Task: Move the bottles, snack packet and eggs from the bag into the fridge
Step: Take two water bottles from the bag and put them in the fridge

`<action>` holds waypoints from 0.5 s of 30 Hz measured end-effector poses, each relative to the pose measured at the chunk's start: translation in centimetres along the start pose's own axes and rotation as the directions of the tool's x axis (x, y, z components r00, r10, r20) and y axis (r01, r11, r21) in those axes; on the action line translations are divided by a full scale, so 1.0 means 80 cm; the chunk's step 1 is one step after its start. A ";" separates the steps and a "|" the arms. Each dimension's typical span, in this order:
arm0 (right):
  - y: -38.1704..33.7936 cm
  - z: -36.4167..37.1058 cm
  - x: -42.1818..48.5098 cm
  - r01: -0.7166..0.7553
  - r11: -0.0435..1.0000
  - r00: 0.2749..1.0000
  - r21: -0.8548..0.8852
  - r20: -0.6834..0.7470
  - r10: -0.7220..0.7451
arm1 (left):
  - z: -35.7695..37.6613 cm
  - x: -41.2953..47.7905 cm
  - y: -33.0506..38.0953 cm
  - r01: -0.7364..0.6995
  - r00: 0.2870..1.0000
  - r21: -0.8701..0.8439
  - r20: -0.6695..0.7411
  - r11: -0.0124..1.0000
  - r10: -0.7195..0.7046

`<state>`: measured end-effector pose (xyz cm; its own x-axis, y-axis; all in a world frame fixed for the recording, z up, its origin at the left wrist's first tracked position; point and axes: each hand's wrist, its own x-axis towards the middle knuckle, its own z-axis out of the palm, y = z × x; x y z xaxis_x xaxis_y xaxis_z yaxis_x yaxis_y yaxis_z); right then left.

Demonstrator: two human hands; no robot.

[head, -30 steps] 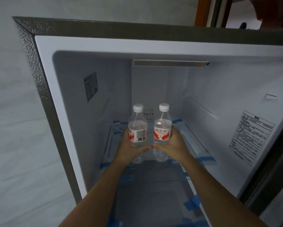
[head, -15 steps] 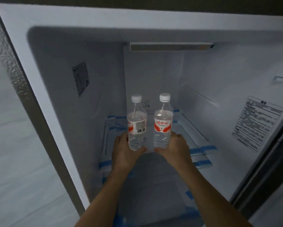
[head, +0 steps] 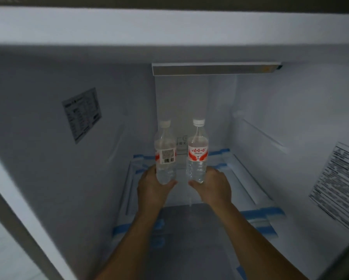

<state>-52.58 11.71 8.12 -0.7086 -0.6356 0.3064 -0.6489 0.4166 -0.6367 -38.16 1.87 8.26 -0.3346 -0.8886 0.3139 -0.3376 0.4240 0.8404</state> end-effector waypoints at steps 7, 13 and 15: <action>-0.004 0.018 0.044 0.020 0.998 0.998 0.067 0.066 -0.025 | 0.013 0.028 0.001 -0.010 1.000 -0.026 -0.013 1.000 0.010; -0.002 0.028 0.059 0.034 0.996 0.996 0.084 0.084 -0.041 | 0.024 0.044 -0.003 -0.013 1.000 0.020 0.009 1.000 0.013; 0.001 0.028 0.058 0.035 0.997 0.995 0.065 0.093 -0.041 | 0.023 0.047 -0.004 0.017 0.999 0.041 0.045 0.999 -0.019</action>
<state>-55.31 7.30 7.90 -0.6523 -0.7101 0.2651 -0.6543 0.3509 -0.6699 -40.95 -1.31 8.35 -0.3677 -0.8876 0.2773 -0.3790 0.4154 0.8269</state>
